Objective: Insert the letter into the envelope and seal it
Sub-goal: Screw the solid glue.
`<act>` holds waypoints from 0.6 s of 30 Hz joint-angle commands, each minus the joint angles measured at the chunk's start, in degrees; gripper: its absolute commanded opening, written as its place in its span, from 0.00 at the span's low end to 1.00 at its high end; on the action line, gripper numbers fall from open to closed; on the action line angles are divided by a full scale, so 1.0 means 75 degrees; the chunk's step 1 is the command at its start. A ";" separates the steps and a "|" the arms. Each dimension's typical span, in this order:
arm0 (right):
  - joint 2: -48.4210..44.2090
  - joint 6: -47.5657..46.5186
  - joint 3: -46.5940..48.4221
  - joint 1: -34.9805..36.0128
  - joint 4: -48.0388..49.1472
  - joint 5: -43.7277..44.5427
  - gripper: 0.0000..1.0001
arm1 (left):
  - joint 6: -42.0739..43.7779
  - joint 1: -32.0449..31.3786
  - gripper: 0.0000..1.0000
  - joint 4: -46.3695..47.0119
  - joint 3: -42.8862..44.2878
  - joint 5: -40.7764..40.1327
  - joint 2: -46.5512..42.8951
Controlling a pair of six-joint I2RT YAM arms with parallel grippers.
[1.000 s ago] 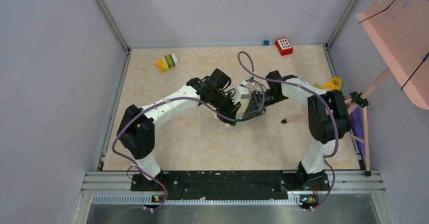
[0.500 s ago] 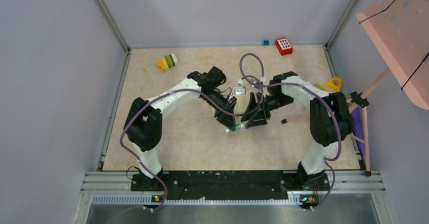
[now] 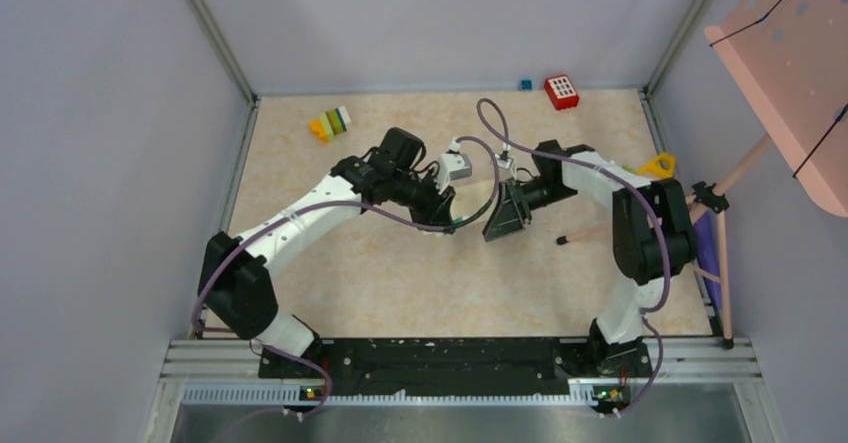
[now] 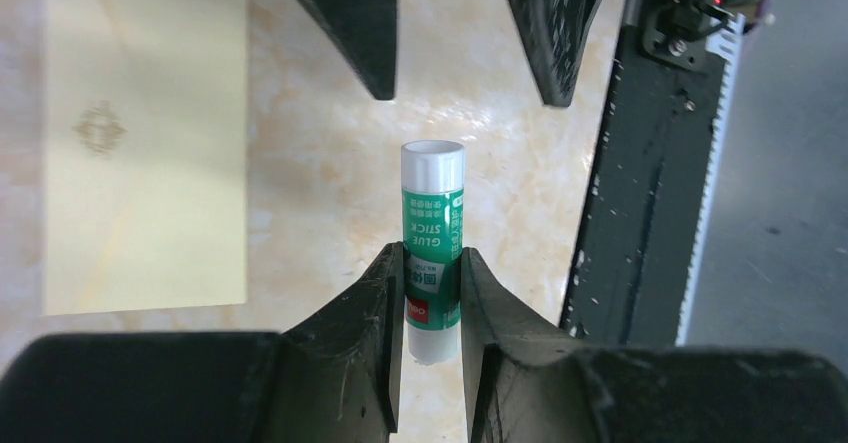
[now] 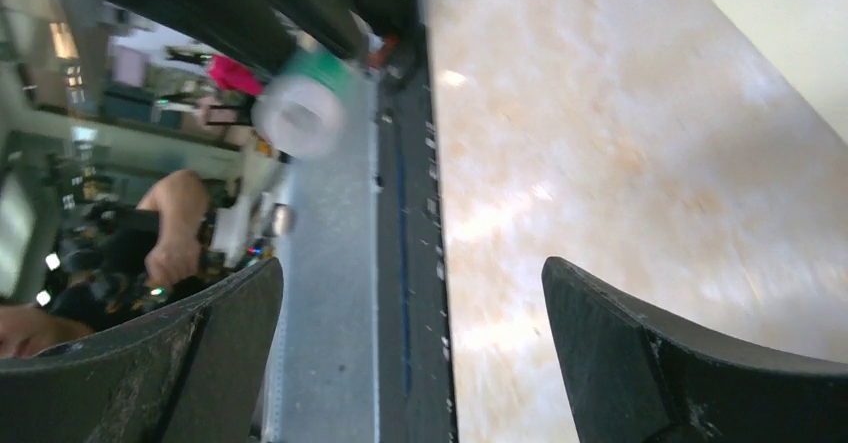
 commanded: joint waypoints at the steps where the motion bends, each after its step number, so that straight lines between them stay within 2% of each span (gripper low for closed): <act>1: -0.1598 0.4963 -0.1218 -0.0034 0.4837 0.2614 0.99 | -0.0132 0.0019 0.00 0.0964 -0.0212 -0.0985 -0.0700; 5: -0.2528 0.5023 -0.1584 -0.0058 0.5735 0.3986 0.99 | -0.0052 0.0006 0.00 0.1191 -0.0419 -0.1384 -0.0994; 7: -0.2826 0.5925 -0.1766 -0.0074 0.6534 0.4503 0.99 | -0.0010 -0.0001 0.00 0.1208 -0.0442 -0.1449 -0.1027; 8: -0.2829 0.5994 -0.1714 -0.0103 0.6565 0.4471 0.99 | 0.0010 -0.0007 0.00 0.1214 -0.0456 -0.1443 -0.1051; 10: -0.2583 0.5891 -0.1528 -0.0201 0.6336 0.4227 0.99 | 0.0037 -0.0027 0.00 0.1229 -0.0460 -0.1452 -0.1046; 13: -0.1872 0.5748 -0.1211 -0.0472 0.5919 0.2283 0.99 | 0.0135 -0.0084 0.00 0.1236 -0.0474 -0.1527 -0.1004; 16: -0.1668 0.5452 -0.0898 -0.0492 0.5376 0.2284 0.98 | 0.0371 -0.0276 0.00 0.1218 -0.0574 -0.1722 -0.0979; 18: -0.1867 0.6167 -0.1203 -0.0514 0.6077 0.2043 0.96 | 0.0631 -0.0562 0.00 0.1272 -0.0712 -0.2119 -0.0978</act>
